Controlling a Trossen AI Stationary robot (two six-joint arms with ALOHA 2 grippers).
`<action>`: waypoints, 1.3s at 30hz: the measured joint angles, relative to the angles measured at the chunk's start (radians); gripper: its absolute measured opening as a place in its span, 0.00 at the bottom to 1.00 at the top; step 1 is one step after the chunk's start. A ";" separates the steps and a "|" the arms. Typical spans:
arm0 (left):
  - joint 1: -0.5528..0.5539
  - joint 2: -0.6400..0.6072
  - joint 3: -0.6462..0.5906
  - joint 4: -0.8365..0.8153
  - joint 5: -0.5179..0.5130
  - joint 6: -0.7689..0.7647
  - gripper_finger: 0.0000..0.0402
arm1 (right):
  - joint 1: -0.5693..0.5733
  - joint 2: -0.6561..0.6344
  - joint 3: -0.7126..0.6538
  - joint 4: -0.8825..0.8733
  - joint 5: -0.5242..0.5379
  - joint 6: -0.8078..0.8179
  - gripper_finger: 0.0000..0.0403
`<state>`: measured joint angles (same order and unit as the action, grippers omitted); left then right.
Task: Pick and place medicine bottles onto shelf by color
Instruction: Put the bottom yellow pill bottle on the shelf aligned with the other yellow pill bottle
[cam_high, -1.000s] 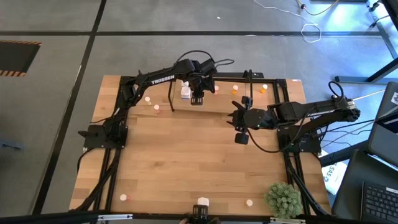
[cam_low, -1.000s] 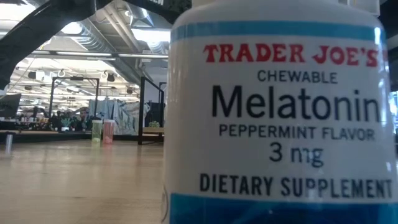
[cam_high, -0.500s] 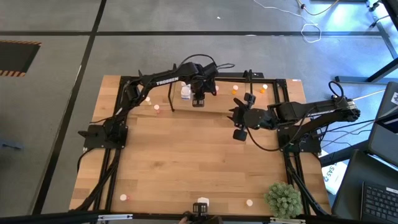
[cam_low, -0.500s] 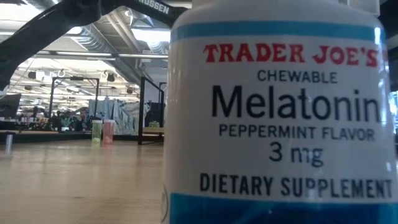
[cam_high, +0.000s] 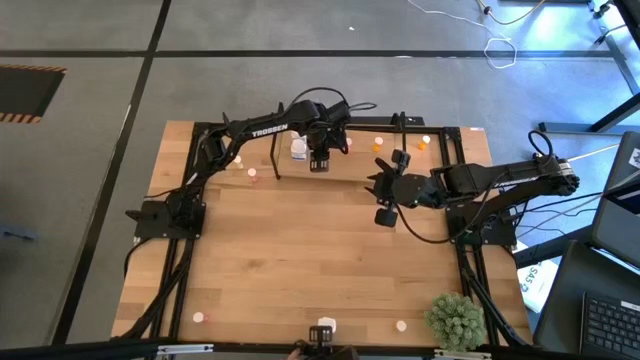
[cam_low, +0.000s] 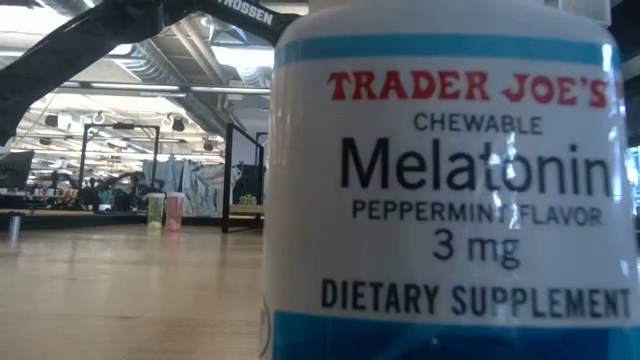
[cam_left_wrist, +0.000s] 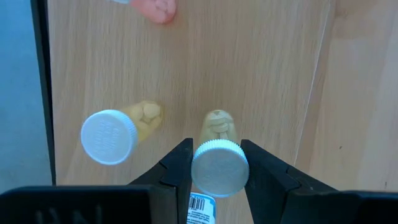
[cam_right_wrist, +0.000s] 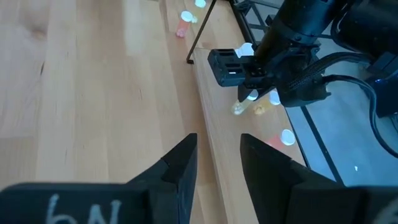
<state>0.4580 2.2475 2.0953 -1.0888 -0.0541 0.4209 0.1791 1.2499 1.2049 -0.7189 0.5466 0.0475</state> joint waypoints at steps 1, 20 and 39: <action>0.000 0.000 0.000 0.000 0.000 0.000 0.27 | 0.000 0.000 0.000 0.000 0.000 -0.001 0.31; -0.007 0.000 0.000 0.011 -0.008 -0.029 0.27 | 0.000 0.000 0.000 0.002 -0.001 -0.002 0.31; -0.034 0.000 0.000 0.023 -0.078 0.001 0.27 | 0.000 0.000 0.000 0.003 -0.001 -0.003 0.31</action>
<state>0.4240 2.2475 2.0953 -1.0661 -0.1322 0.4217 0.1791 1.2499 1.2049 -0.7162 0.5457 0.0448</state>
